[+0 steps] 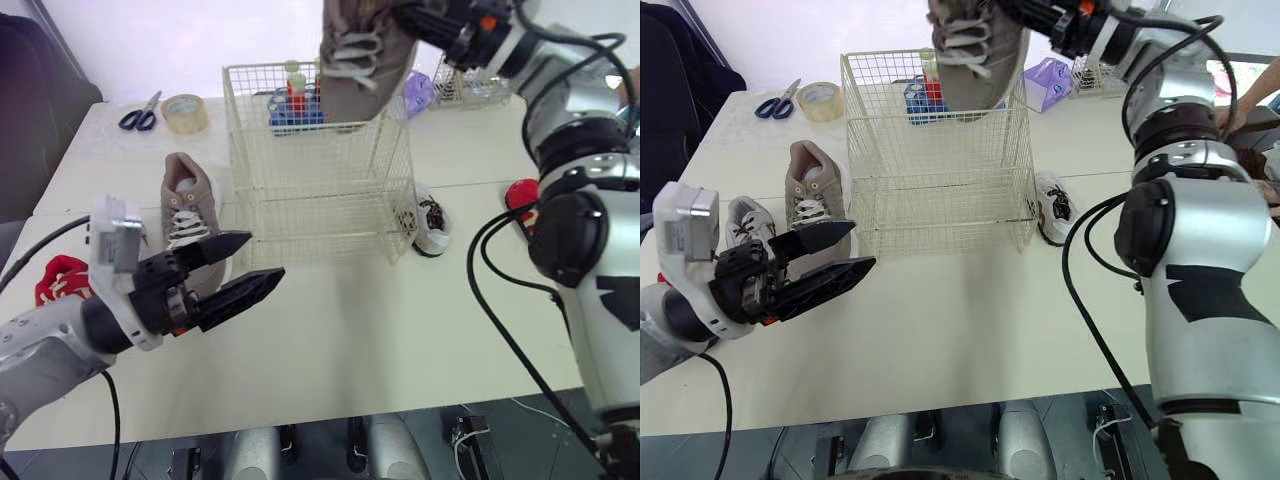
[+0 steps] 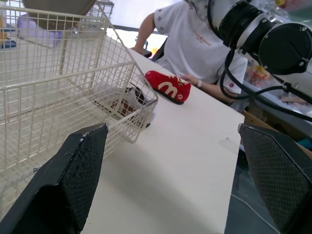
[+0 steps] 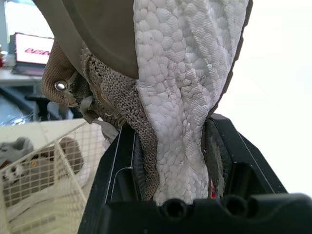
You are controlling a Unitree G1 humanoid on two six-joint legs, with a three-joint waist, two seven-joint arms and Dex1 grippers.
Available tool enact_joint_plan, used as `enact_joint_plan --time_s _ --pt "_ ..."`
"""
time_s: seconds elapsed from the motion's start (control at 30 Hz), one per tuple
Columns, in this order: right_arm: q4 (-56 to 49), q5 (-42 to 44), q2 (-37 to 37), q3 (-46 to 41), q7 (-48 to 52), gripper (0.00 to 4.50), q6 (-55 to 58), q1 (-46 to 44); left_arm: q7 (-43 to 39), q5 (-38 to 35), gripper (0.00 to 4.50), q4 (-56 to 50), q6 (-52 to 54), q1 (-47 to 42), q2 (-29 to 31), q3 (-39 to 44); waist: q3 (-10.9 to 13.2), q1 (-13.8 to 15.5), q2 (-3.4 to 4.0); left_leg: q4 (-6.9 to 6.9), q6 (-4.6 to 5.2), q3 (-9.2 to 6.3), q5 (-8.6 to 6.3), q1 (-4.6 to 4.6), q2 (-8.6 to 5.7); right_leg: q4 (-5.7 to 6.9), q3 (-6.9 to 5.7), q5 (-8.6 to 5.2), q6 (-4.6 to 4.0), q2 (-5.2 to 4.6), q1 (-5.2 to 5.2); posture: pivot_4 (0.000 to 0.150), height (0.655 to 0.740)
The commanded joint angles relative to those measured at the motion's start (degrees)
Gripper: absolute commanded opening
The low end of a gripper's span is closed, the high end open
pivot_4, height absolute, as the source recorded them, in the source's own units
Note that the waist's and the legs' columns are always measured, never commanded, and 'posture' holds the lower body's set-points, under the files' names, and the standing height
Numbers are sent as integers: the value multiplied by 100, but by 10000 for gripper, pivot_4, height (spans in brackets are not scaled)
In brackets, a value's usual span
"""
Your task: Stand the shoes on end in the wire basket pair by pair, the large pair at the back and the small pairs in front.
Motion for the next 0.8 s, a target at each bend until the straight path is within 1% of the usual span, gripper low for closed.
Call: enact_joint_plan --time_s 0.03,0.23,0.4,0.57,0.77,0.8 --pt "-10 -34 81 -109 31 13036 47 51 97 7 44540 -193 -181 0 -40 -54 0 19 0 0 0 0 0 0 0 0 0 0 0 0 1 1500 7400" --pt "34 -277 62 -39 -222 13036 264 304 233 48 44540 -270 -286 81 -78 -100 -1 33 -1 3 0 -1 0 1 -3 0 0 1 1 -2 6 1500 7400" --pt "28 -490 -34 -29 -507 13036 188 408 291 79 44540 -283 -332 92 -74 -159 0 21 0 2 -1 -1 2 1 -2 0 0 1 1 0 5 1500 7400" --pt "31 -513 -45 -112 -520 13036 250 426 268 175 44540 -204 -344 6 -74 -301 0 33 0 3 -4 -3 4 1 -2 1 -1 1 1 2 6 1500 7400" --pt "18 -518 -88 -180 -683 42610 170 486 151 299 45000 -123 -351 -7 -86 -373 0 29 0 6 -5 -3 5 1 -2 1 -1 1 2 3 7 1500 7400" --pt "15 -504 -107 -198 -663 44479 182 489 131 311 45000 -111 -350 -11 -87 -377 0 26 0 6 -5 -2 5 1 -2 1 -1 1 2 3 7 1500 7400"
